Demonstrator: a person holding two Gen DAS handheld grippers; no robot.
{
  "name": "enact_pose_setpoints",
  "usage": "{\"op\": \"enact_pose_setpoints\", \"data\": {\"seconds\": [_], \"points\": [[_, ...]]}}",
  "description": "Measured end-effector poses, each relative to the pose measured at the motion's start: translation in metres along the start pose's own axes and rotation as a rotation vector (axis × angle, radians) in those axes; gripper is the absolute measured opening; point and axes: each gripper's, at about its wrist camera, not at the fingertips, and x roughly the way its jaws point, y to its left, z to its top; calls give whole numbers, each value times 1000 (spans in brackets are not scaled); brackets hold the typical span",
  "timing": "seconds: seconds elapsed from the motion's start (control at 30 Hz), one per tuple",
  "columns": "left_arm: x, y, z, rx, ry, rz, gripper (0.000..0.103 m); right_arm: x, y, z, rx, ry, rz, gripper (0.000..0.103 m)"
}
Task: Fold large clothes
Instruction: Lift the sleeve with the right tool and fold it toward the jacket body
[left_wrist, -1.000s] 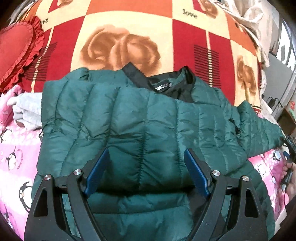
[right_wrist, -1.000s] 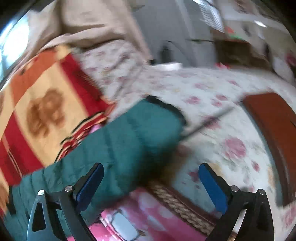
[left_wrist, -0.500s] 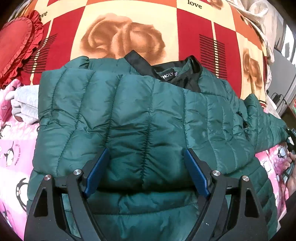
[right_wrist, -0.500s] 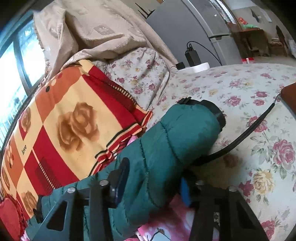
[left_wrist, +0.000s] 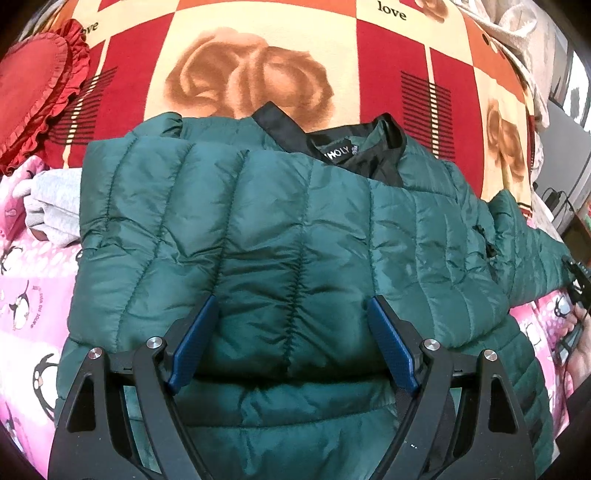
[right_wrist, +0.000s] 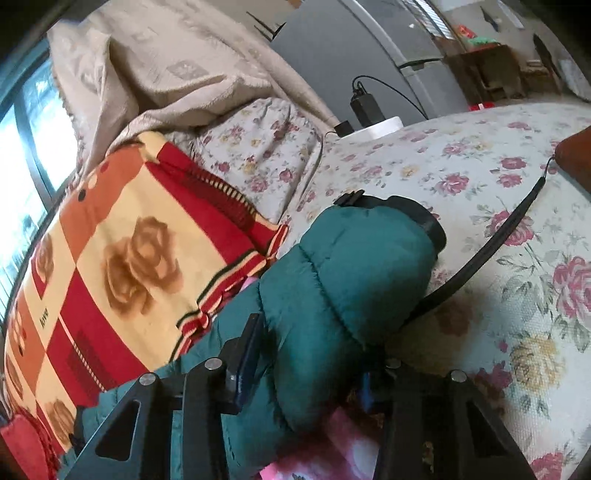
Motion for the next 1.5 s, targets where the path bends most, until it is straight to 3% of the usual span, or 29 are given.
{"op": "enact_pose_setpoints", "data": {"seconds": [0.03, 0.13, 0.4, 0.9, 1.37, 1.5], "points": [[-1, 2, 1, -7, -2, 2, 83, -2, 2, 0, -3, -4, -2, 25], [-3, 8, 3, -34, -10, 9, 83, -9, 17, 1, -56, -19, -1, 18], [-6, 27, 10, -115, -28, 60, 83, -9, 82, -20, -179, 24, 104, 16], [-7, 53, 16, -199, -6, 79, 83, 1, 240, -136, -390, 267, 351, 16], [-5, 56, 17, -217, -1, 67, 83, 12, 298, -219, -527, 534, 543, 16], [-3, 57, 15, -234, -2, 44, 83, 15, 309, -240, -607, 616, 545, 16]]}}
